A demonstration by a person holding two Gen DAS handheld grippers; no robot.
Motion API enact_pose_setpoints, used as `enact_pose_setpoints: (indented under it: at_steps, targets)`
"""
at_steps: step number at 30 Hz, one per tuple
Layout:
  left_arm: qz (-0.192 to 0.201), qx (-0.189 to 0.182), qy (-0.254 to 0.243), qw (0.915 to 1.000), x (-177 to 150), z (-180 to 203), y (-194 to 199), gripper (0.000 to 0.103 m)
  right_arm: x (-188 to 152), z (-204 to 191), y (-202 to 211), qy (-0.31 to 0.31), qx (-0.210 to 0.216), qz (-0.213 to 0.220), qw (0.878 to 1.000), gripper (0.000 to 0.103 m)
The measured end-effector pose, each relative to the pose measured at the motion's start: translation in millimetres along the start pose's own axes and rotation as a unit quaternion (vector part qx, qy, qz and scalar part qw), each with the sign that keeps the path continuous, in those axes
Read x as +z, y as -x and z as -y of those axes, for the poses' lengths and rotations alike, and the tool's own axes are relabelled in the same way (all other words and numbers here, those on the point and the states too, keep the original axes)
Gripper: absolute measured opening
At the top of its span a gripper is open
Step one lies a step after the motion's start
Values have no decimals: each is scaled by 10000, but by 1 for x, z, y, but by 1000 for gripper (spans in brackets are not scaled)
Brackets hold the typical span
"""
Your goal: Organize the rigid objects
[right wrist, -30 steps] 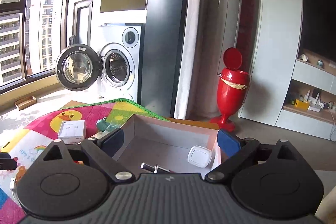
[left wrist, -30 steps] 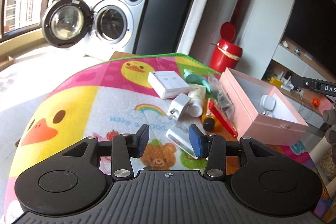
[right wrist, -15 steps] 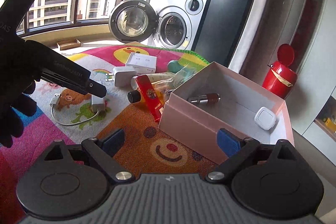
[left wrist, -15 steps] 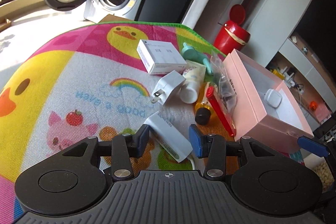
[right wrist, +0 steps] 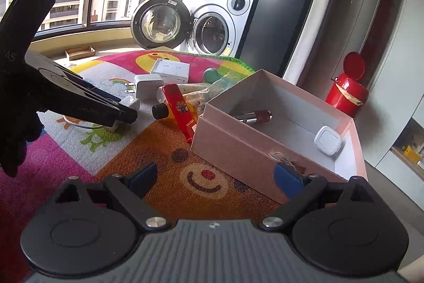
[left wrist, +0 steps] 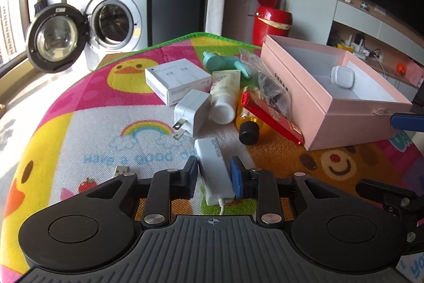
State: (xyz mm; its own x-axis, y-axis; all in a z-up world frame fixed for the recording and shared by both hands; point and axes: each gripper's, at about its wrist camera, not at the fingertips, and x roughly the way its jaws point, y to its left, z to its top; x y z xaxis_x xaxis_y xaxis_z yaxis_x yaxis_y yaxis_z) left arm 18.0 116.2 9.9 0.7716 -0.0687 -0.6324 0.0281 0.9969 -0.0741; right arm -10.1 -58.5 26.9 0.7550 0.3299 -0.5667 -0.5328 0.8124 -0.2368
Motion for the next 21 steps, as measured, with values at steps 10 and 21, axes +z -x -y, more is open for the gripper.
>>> enact_pose_setpoints:
  at_steps: [10, 21]
  targets:
    - [-12, 55, 265, 9996, -19, -43, 30, 25, 41, -34, -24, 541, 322, 235, 9977, 58]
    - [49, -210, 524, 9984, -27, -52, 36, 25, 83, -81, -101, 1533, -336, 155, 9875, 41]
